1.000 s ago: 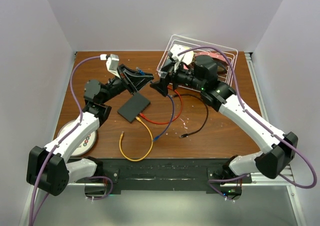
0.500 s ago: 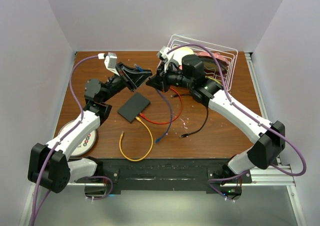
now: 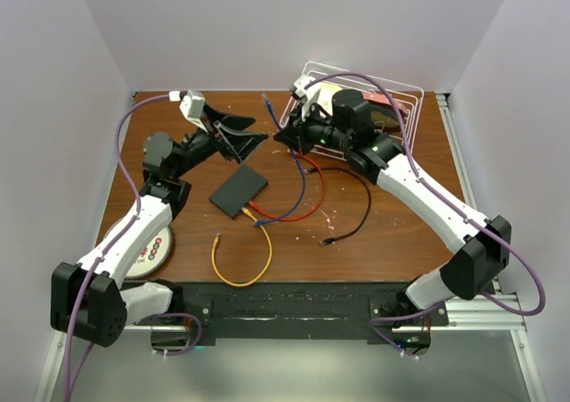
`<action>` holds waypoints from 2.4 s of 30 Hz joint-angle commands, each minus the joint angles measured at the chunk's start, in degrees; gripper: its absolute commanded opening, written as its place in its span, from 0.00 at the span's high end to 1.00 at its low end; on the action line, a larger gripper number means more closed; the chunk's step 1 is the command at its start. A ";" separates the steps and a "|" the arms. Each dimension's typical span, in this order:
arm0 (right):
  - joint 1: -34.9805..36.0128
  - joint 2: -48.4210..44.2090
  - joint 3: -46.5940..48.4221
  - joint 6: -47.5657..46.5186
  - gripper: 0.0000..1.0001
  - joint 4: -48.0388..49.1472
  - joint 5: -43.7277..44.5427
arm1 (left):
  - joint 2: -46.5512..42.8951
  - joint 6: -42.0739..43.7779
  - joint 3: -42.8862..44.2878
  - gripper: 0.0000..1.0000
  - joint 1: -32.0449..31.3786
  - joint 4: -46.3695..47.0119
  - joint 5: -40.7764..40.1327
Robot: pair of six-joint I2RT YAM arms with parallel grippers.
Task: Insert the plug into the switch port
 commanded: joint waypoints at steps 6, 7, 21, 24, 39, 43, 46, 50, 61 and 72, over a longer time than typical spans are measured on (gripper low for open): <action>-0.63 -1.67 6.18 -11.42 1.00 -11.66 -15.96 | 0.08 0.37 2.69 0.20 2.58 6.63 6.56; -0.63 -1.58 6.27 -12.04 1.00 -12.10 -16.93 | 0.26 -0.42 2.51 0.21 2.58 7.69 7.00; -0.54 0.27 7.06 -12.92 1.00 -14.74 -22.12 | 5.97 -12.37 3.83 0.59 2.58 28.00 16.23; -0.54 0.44 6.98 -13.10 1.00 -15.09 -22.12 | 6.33 -13.86 3.65 0.64 2.58 30.81 16.23; -0.46 -5.44 2.15 -4.06 0.20 -2.19 -5.44 | 0.18 -8.10 1.36 1.00 2.14 12.84 1.67; 0.07 -7.29 -0.31 -2.20 0.05 4.22 -2.70 | -1.32 -4.73 5.05 1.00 0.47 -7.01 -10.72; 0.69 -6.24 0.47 -1.94 0.03 5.64 -3.13 | -0.88 -5.17 7.08 1.00 -0.14 -12.48 -13.99; 1.48 -3.78 1.00 0.87 0.04 8.98 -4.02 | -0.36 -6.13 8.40 1.00 -0.76 -16.38 -16.64; 1.92 1.67 3.98 2.54 0.19 12.76 -3.14 | -0.36 -7.98 8.14 1.00 -0.85 -15.85 -15.50; 1.83 5.89 6.71 2.11 0.41 14.53 -1.56 | -0.18 -7.28 8.14 1.00 -0.85 -15.68 -14.09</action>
